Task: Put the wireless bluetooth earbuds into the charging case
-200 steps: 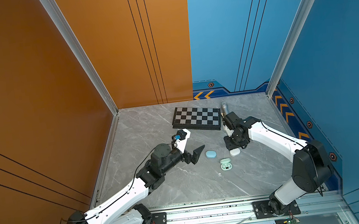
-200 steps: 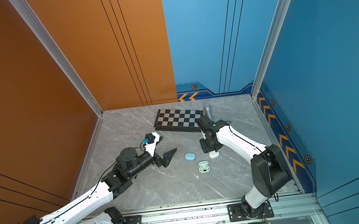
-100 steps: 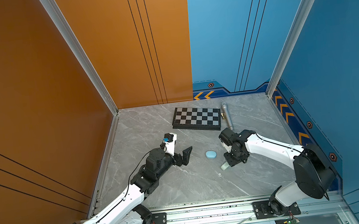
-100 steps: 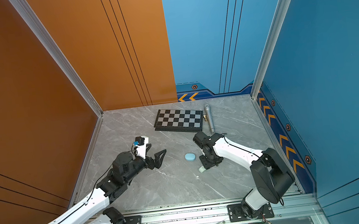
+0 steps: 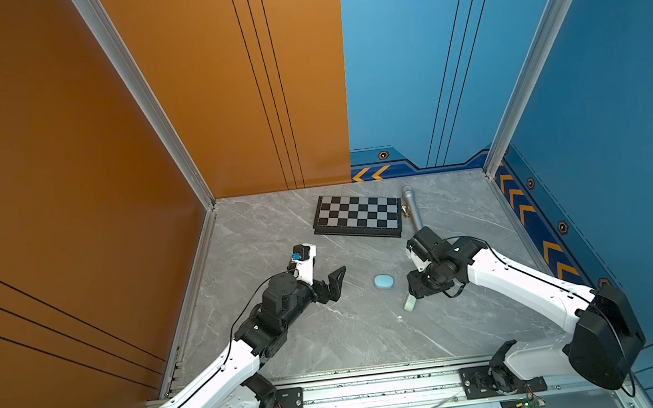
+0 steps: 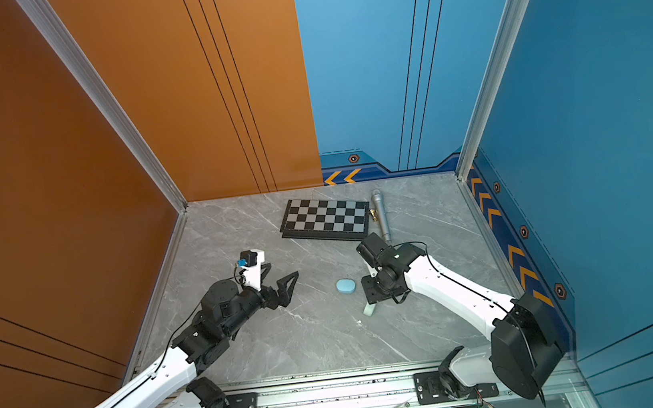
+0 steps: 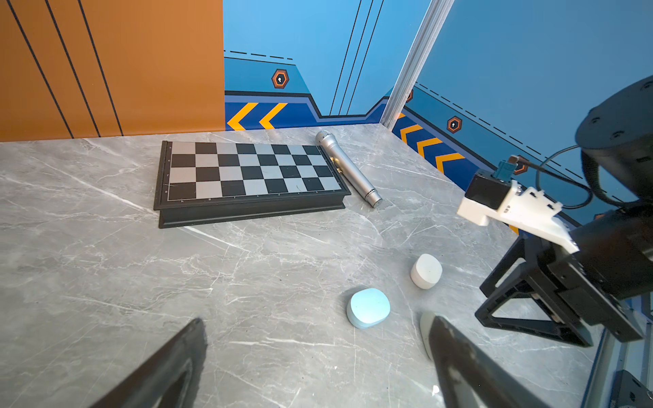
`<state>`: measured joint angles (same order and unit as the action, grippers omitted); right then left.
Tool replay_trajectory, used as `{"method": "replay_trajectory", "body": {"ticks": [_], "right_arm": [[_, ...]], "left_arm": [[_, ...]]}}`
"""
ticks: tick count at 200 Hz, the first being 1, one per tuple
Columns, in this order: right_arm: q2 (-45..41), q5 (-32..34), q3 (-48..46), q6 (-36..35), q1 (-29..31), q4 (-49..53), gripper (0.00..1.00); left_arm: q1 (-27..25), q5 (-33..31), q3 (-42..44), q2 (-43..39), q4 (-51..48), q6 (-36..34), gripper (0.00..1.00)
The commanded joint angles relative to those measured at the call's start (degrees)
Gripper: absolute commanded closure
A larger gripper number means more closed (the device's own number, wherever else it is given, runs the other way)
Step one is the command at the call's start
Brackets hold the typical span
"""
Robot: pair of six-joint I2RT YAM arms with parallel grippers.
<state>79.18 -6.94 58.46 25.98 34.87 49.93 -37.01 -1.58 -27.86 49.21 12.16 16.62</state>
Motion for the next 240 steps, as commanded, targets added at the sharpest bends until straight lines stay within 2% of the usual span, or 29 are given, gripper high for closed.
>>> {"method": "replay_trajectory", "body": {"ticks": [1, 26, 63, 115, 150, 166, 185, 240], "right_arm": [[3.4, -5.4, -0.1, 9.6, 0.2, 1.5, 0.4], [4.6, -4.9, -1.0, 11.3, 0.7, 1.1, 0.33], [8.2, -6.1, -2.4, 12.5, -0.9, -1.2, 0.33], [14.7, -6.0, -0.1, 11.4, -2.4, -3.4, 0.45], [16.3, -6.2, 0.4, 11.0, -4.4, -3.5, 0.62], [16.2, -6.9, 0.2, 10.6, -4.8, -4.0, 0.66], [15.9, -9.9, 0.0, 8.8, -5.2, -5.5, 0.71], [20.5, -29.8, 0.6, -5.8, -5.0, -9.9, 0.72]], "left_arm": [[0.5, -1.8, 0.5, -0.9, -0.3, 0.8, 0.02], [0.4, -1.8, 0.7, -1.2, -0.3, 0.8, 0.02], [0.4, -0.9, 0.8, -2.0, -0.6, 0.3, 0.02], [0.3, 0.6, 1.1, -3.0, -0.8, -0.4, 0.02], [0.3, 0.2, 1.6, -4.0, -0.8, -0.5, 0.02], [0.4, 0.1, 1.7, -4.4, -1.0, -0.5, 0.02], [0.4, 0.0, 1.6, -4.5, -1.1, -0.5, 0.02], [0.4, 1.3, -0.3, -2.8, -2.5, -0.9, 0.02]]}}
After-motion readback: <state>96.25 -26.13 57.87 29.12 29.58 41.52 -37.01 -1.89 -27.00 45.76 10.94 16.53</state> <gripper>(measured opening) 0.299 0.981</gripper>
